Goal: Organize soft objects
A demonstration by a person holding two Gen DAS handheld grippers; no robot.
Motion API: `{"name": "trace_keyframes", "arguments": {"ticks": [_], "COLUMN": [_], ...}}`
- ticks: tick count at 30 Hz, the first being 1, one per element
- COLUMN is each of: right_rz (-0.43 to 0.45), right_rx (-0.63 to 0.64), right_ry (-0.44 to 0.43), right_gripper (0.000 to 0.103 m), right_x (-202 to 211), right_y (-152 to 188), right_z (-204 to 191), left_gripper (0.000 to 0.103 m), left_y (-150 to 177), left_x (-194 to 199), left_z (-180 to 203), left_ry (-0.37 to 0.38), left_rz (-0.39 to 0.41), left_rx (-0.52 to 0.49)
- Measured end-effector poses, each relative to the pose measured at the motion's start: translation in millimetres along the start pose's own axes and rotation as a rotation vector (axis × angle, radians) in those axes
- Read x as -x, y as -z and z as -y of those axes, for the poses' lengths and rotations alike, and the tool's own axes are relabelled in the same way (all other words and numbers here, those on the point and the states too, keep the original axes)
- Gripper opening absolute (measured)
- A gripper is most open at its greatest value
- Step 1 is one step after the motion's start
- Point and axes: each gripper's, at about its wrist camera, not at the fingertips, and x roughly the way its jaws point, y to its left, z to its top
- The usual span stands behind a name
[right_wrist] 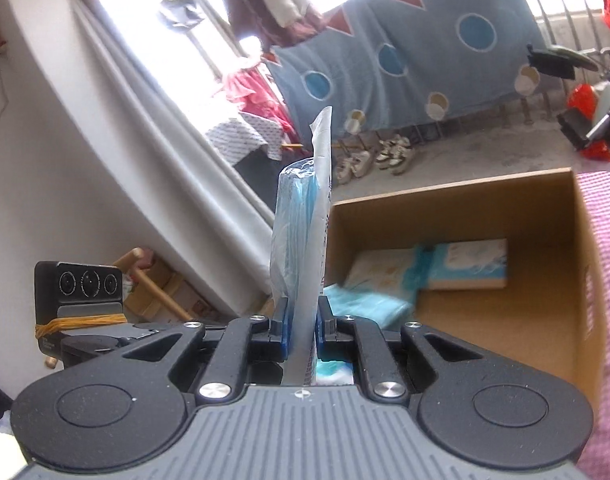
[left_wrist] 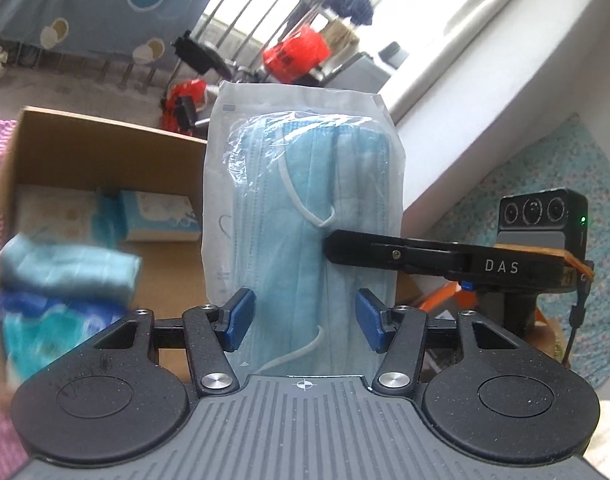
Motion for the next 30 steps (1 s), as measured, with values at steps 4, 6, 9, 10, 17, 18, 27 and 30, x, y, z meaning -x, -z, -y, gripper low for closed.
{"name": "trace_keyframes", "arguments": {"ticks": [4, 6, 9, 10, 17, 18, 27, 30], "right_rz": [-0.060, -0.100, -0.156, -0.180, -0.334, -0.346, -0.409, -0.422], "right_rx": [-0.044, -0.068, -0.084, -0.086, -0.047, -0.020, 0.148, 0.205], "right_ry": [0.024, 0.050, 0.104, 0.124, 0.291, 0.323, 0.523, 0.617], "right_gripper": [0.013, 0.013, 0.013, 0.013, 0.013, 0.013, 0.016, 0.031], "right_x": [-15.2, -27.7, -43.7, -50.1, -92.2, -94.9, -116.3, -125.5], "right_y": [-32.1, -44.4, -53.9, -56.1, -59.1, -57.4, -49.2, -53.2], "right_z": [45.7, 70.3, 99.5, 108.3, 136.3, 135.2, 119.2, 114.5], "left_gripper": [0.055, 0.055, 0.056, 0.055, 0.056, 0.056, 0.062, 0.063], "left_y": [-25.2, -33.4, -38.8, -38.5, -30.4, -29.0, -8.1, -4.3], "left_x": [-48.9, -72.6, -103.9, -109.1, -97.1, -89.9, -20.9, -8.0], "left_z": [-12.4, -20.3, -33.1, -37.4, -41.6, -40.8, -25.6, -23.9], "left_ry": [-0.004, -0.020, -0.056, -0.061, -0.086, -0.084, -0.062, -0.079], "left_rz": [-0.055, -0.082, -0.134, -0.149, -0.133, -0.121, -0.002, 0.017], "left_rx": [0.024, 0.049, 0.086, 0.098, 0.084, 0.083, 0.061, 0.053]}}
